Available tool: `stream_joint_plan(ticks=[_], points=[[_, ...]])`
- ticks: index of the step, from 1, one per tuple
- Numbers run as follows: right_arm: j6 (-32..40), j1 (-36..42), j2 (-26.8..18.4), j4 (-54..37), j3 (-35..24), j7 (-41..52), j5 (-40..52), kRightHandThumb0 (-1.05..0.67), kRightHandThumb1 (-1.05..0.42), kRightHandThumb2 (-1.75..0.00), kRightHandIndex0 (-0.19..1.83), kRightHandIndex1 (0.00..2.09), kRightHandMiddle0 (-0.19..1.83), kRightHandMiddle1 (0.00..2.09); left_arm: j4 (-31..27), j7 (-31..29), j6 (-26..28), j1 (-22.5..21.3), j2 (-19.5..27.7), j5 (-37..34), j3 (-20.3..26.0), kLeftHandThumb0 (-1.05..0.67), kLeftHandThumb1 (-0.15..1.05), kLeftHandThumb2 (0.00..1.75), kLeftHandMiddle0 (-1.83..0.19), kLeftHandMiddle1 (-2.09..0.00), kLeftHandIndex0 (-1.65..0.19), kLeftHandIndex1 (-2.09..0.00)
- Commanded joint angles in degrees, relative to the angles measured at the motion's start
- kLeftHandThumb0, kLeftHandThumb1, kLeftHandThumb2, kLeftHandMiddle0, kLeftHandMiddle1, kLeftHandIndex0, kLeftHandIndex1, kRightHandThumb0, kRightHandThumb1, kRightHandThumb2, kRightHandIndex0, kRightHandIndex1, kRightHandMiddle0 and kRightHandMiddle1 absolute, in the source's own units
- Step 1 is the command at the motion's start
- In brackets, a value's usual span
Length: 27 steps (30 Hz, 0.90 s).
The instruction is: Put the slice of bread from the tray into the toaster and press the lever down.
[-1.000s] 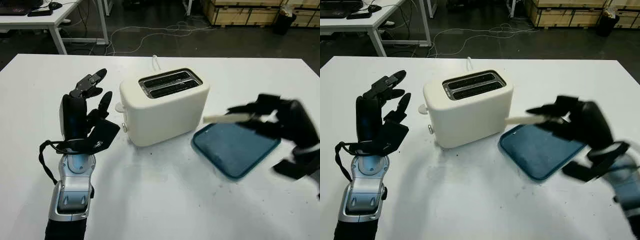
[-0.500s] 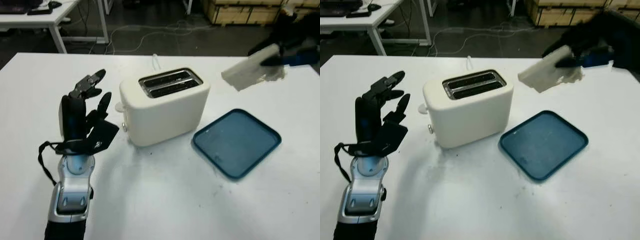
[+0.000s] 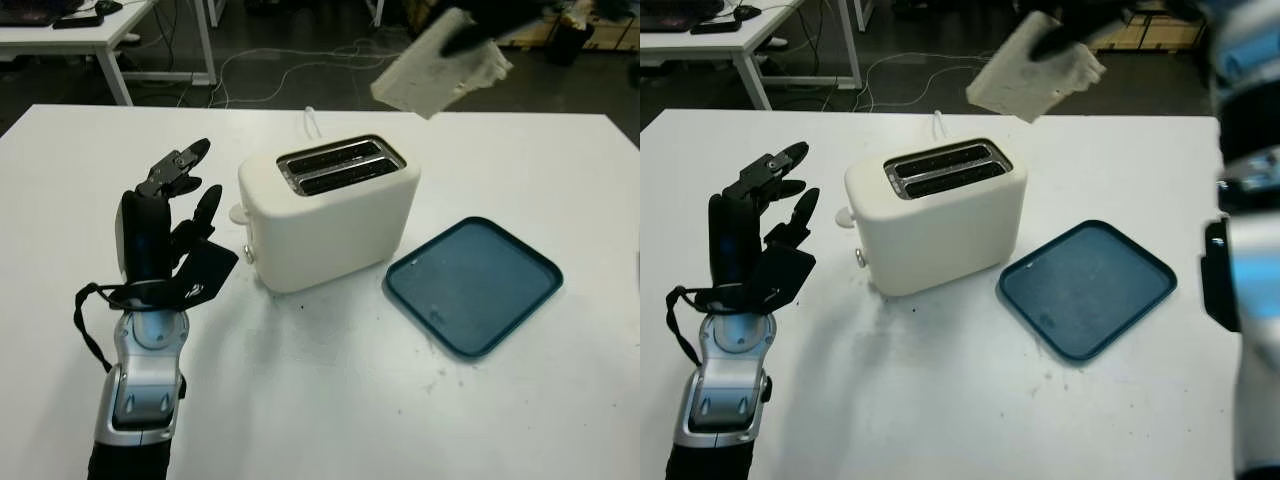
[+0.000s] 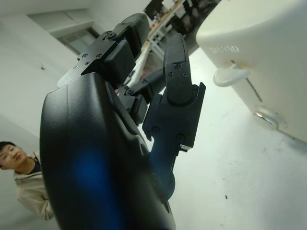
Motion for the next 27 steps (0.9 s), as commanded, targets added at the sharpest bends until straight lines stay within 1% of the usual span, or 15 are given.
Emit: stream_joint_plan(ticks=[1,6,11,17,24,27], points=[[-1.06,-2.43,2.09,2.04,0.52,-0.7,-0.93,-0.44,-0.9,0.0,1.17,0.91,1.33,0.05,-0.09,0.36,-0.51,0.0,-0.1,0.23,-0.05,-0.3,0.92,0.3,-0.54,-0.72,-0.71,-0.03],[0.94,-3.55,5.28,2.8,1.96,-1.8,-3.76,-0.56,-0.91,0.0,1.17,0.93,1.34,0.04,-0.15,0.33,-0.24,0.04,-0.2,0.16,-0.07,-0.3,0.92,0.3,-0.55,-0.72,-0.71,-0.03],[4.55,-3.98,7.29,2.69,3.05,-0.81,-5.36,-0.5,-0.89,0.0,1.16,0.98,1.36,0.04,-0.24,0.29,0.05,0.02,-0.16,0.37,-0.05,-0.32,0.92,0.3,-0.55,-0.72,-0.71,-0.03],[8.44,-4.47,8.17,1.69,4.15,2.04,-5.84,-0.46,-0.89,0.0,1.11,1.09,1.36,0.04,0.17,0.48,-0.6,-0.09,-0.14,0.28,-0.13,-0.31,0.92,0.29,-0.55,-0.71,-0.71,-0.03],[10.16,-5.02,8.55,0.44,4.71,3.95,-6.6,-0.46,-0.9,0.0,1.09,1.1,1.34,0.02,0.64,0.73,-1.1,-0.36,-0.24,-0.01,-0.1,-0.32,0.92,0.29,-0.56,-0.71,-0.72,-0.03],[10.2,-5.06,8.73,0.44,5.36,4.08,-7.38,-0.49,-0.89,0.0,1.08,1.1,1.33,0.02,0.47,0.74,-0.38,-0.43,-0.45,0.17,-0.15,-0.34,0.92,0.29,-0.56,-0.71,-0.71,-0.02]])
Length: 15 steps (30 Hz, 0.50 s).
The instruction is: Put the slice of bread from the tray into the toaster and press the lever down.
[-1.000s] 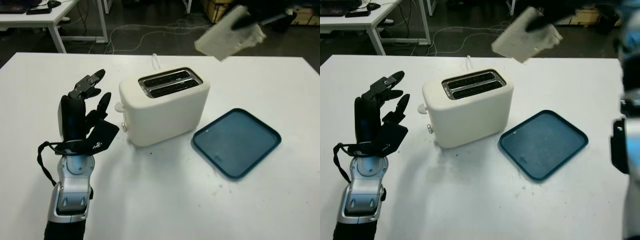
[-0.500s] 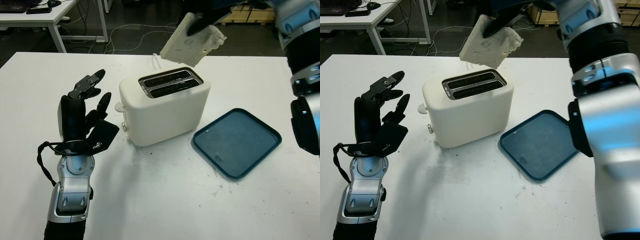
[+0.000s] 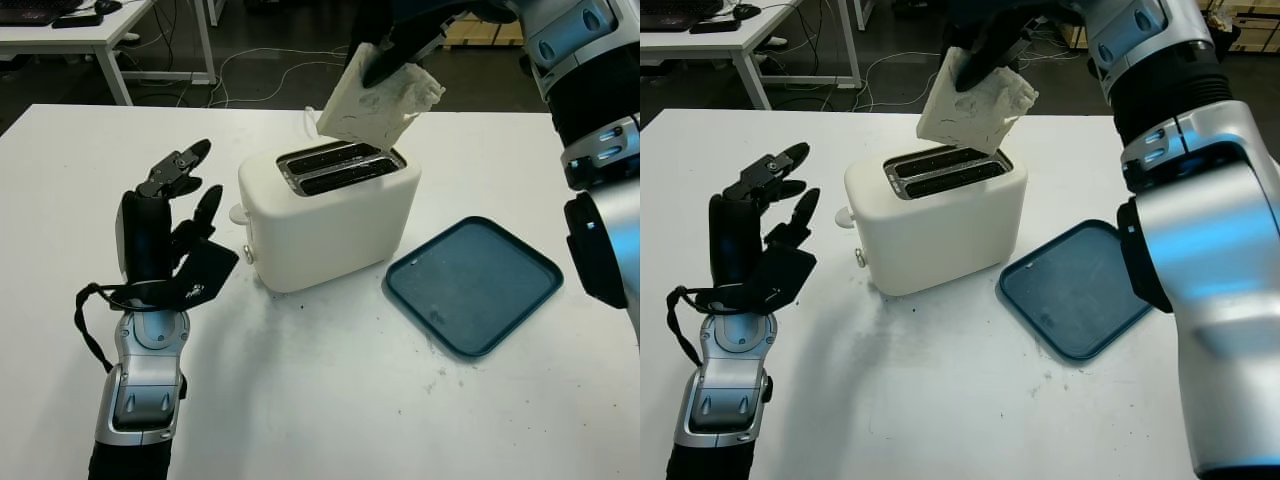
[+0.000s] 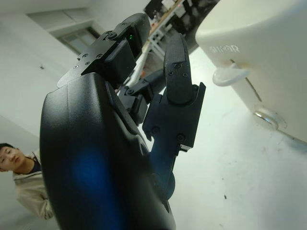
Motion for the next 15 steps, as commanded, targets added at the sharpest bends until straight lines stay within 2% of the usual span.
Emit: stream_joint_plan(ticks=[1,11,15], points=[[0.49,-1.68,0.51,-0.76,0.59,0.31,-0.82,-0.49,-0.89,0.0,1.07,1.09,1.34,0.02,0.17,0.5,-0.03,-0.44,-0.35,0.3,-0.15,-0.34,0.92,0.29,-0.56,-0.71,-0.72,-0.03],[0.17,-0.64,1.91,1.99,1.02,0.57,-0.69,-0.51,-0.88,0.0,1.08,1.14,1.36,0.03,0.49,0.85,-0.1,-0.41,-0.56,0.73,-0.44,-0.34,0.92,0.29,-0.56,-0.71,-0.72,-0.02],[-2.02,0.73,2.6,3.05,1.7,-1.29,-1.32,-0.52,-0.87,0.0,1.13,1.11,1.37,0.04,1.14,1.4,-1.02,-0.35,-0.7,0.55,-0.55,-0.34,0.92,0.29,-0.57,-0.72,-0.73,-0.03]])
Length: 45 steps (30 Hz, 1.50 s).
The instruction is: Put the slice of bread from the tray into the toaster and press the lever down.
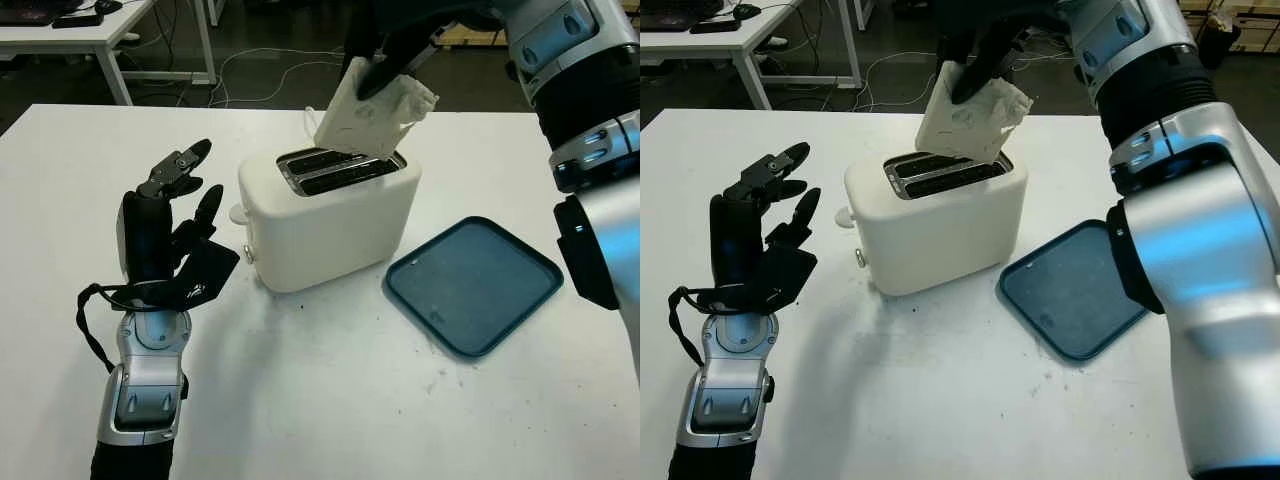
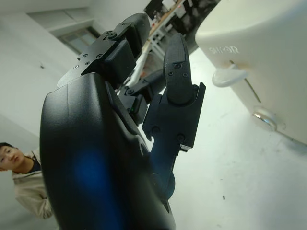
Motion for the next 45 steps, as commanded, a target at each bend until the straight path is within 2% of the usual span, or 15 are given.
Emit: stream_joint_plan(ticks=[1,12,31,45], points=[[-1.99,0.92,0.63,0.86,0.37,-1.39,-0.72,-0.53,-0.87,0.0,1.15,1.11,1.38,0.04,0.35,0.43,-0.62,-0.26,-0.16,0.45,-0.37,-0.33,0.92,0.29,-0.57,-0.72,-0.72,-0.03],[-3.27,1.52,1.65,1.94,0.86,-0.99,-1.11,-0.52,-0.87,0.0,1.17,1.07,1.37,0.03,0.43,0.49,-1.17,0.01,-0.05,0.18,-0.25,-0.29,0.92,0.28,-0.55,-0.73,-0.73,-0.02],[-4.21,3.52,2.52,2.85,2.29,1.25,-1.65,-0.46,-0.88,0.0,1.13,1.03,1.35,0.02,0.32,0.83,-0.84,-0.08,0.12,0.66,-0.45,-0.32,0.92,0.29,-0.54,-0.76,-0.73,-0.02],[-5.2,4.96,4.36,2.73,2.26,3.33,-1.13,-0.51,-0.87,0.0,1.17,1.03,1.37,0.03,0.02,1.0,-0.54,-0.03,-0.45,0.78,-0.75,-0.3,0.92,0.29,-0.54,-0.76,-0.73,-0.02]])
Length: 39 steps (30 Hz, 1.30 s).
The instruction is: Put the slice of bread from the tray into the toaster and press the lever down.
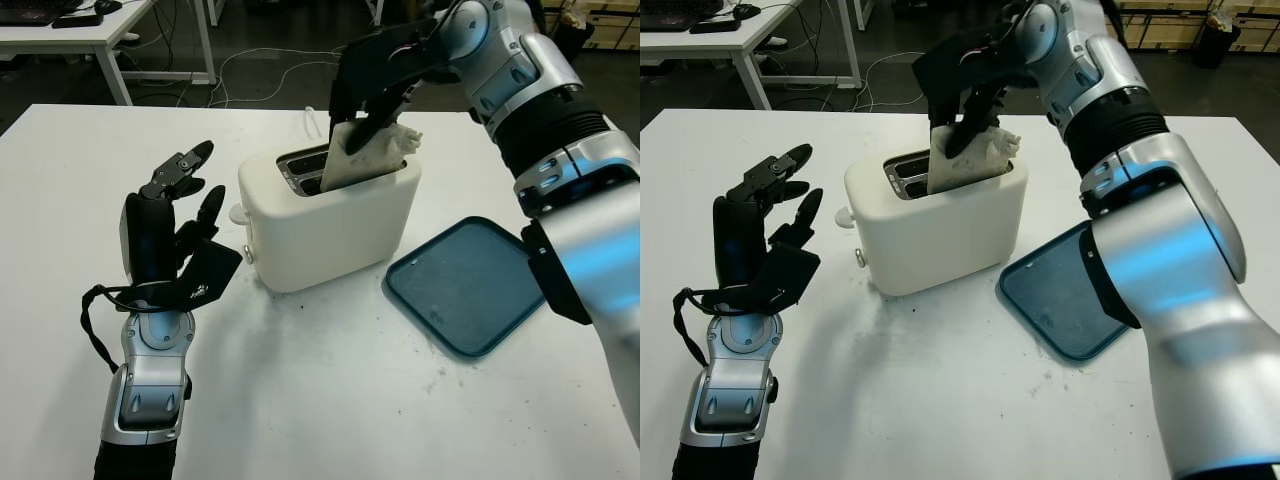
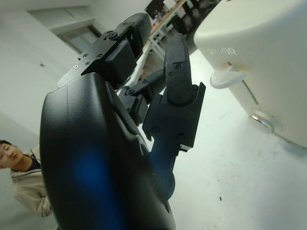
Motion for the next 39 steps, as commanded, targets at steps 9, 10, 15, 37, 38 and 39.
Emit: stream_joint_plan(ticks=[9,10,15,37,38,39], points=[[-7.62,2.43,0.42,0.75,-0.17,-1.54,0.07,-0.66,-0.83,0.0,0.87,0.9,1.11,0.0,-0.36,0.08,0.37,0.14,-0.24,0.34,-0.16,-0.33,0.92,0.29,-0.53,-0.76,-0.72,-0.01],[-7.81,2.43,0.42,0.84,-0.06,-1.71,-0.11,-0.66,-0.81,0.0,0.79,0.84,1.06,0.0,-0.33,0.23,0.28,0.12,-0.33,0.35,-0.18,-0.33,0.92,0.29,-0.54,-0.76,-0.72,-0.01],[-9.21,2.71,0.24,0.91,-0.64,-2.99,0.48,-0.66,-0.77,0.0,0.61,0.64,0.96,0.0,-0.07,0.48,-0.01,0.01,-0.44,0.37,-0.25,-0.3,0.92,0.28,-0.54,-0.76,-0.73,-0.02],[-14.11,3.59,-4.53,-5.81,-3.26,-15.79,-0.52,-0.61,-0.74,0.0,0.39,0.62,0.77,0.02,-0.02,0.07,0.19,-0.55,-0.2,0.55,-0.45,-0.33,0.92,0.29,-0.54,-0.76,-0.73,-0.01],[-17.25,4.89,-6.03,-6.5,-3.57,-19.92,-1.55,-0.6,-0.75,0.0,0.45,0.58,0.78,0.02,-0.03,0.15,0.27,-0.5,-0.17,0.66,-0.41,-0.34,0.92,0.29,-0.54,-0.76,-0.73,-0.01],[-20.26,6.14,-7.53,-7.12,-3.6,-24.49,-2.97,-0.61,-0.76,-0.01,0.49,0.57,0.79,0.02,-0.1,0.17,0.42,-0.44,-0.18,0.73,-0.36,-0.33,0.92,0.29,-0.54,-0.76,-0.73,-0.02]])
